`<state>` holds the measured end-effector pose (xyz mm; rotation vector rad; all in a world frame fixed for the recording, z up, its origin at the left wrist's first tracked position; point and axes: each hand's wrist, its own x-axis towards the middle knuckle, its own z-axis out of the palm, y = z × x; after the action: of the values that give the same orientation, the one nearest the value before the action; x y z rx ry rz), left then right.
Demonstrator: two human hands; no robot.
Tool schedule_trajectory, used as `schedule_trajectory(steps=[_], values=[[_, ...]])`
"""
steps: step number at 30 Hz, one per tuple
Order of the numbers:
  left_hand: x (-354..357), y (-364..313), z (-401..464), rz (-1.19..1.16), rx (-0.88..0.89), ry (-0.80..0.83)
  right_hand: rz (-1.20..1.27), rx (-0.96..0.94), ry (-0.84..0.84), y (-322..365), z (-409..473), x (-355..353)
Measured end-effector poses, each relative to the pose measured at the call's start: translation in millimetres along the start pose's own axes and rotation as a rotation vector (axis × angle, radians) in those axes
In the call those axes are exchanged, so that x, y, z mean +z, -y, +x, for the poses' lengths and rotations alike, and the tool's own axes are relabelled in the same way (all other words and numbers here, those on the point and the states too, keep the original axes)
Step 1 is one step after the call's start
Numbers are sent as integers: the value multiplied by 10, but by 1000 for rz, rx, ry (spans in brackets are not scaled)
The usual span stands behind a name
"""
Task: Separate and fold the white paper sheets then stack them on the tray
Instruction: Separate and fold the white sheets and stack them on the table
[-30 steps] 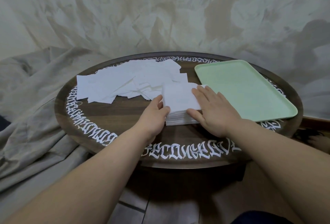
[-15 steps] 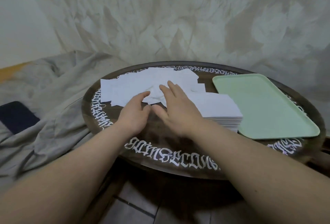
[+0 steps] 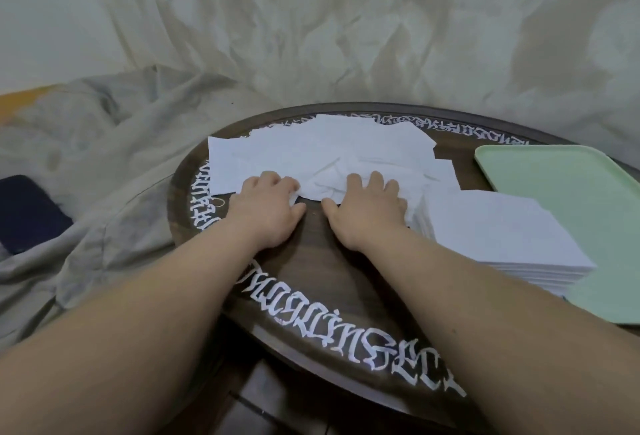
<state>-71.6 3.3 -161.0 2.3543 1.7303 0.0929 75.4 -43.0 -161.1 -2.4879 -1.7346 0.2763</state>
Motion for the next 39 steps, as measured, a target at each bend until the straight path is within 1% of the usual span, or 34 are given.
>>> schedule_trajectory(steps=[4, 9, 13, 15, 17, 19, 21, 22, 24, 26, 27, 29, 31, 32, 35, 37, 39], values=[[-47, 139, -77, -17, -41, -2, 25, -70, -30, 94, -67, 5], [-94, 318, -296, -23, -134, -6, 75, -160, 5, 319, -329, 48], [-130, 428, -439, 4, -167, -26, 91, -207, 13, 384, -498, 1], [-113, 431, -471, 8, -147, -58, 71, -240, -74, 364, -506, -53], [-85, 399, -479, -30, -103, -105, 66, -273, -218, 309, -433, -118], [-73, 373, -462, -69, -49, -160, 91, -283, -276, 257, -301, -174], [-76, 378, -428, -69, -35, -195, 103, -260, -224, 223, -153, -193], [-83, 390, -406, -71, -42, -186, 98, -242, -179, 210, -87, -186], [-78, 422, -364, -97, -45, -110, 90, -211, -105, 189, 7, -145], [-42, 450, -342, -101, -36, -41, 57, -202, -91, 210, 23, -92], [-21, 461, -335, -87, -31, -31, 20, -230, -112, 245, 6, -68], [-17, 473, -328, -60, -18, -25, -40, -383, -151, 370, -54, -27], [-59, 479, -330, -53, -2, -21, -32, -544, -106, 511, -103, 16], [-94, 490, -337, -61, 0, -23, -17, -577, -60, 565, -113, 38], [-172, 596, -394, -54, -6, -81, -23, -553, 35, 625, -89, 103], [-174, 693, -448, 45, -34, -114, -59, -541, 52, 639, -78, 106], [-167, 784, -454, 43, -98, -74, -72, -541, 54, 664, -73, 86]])
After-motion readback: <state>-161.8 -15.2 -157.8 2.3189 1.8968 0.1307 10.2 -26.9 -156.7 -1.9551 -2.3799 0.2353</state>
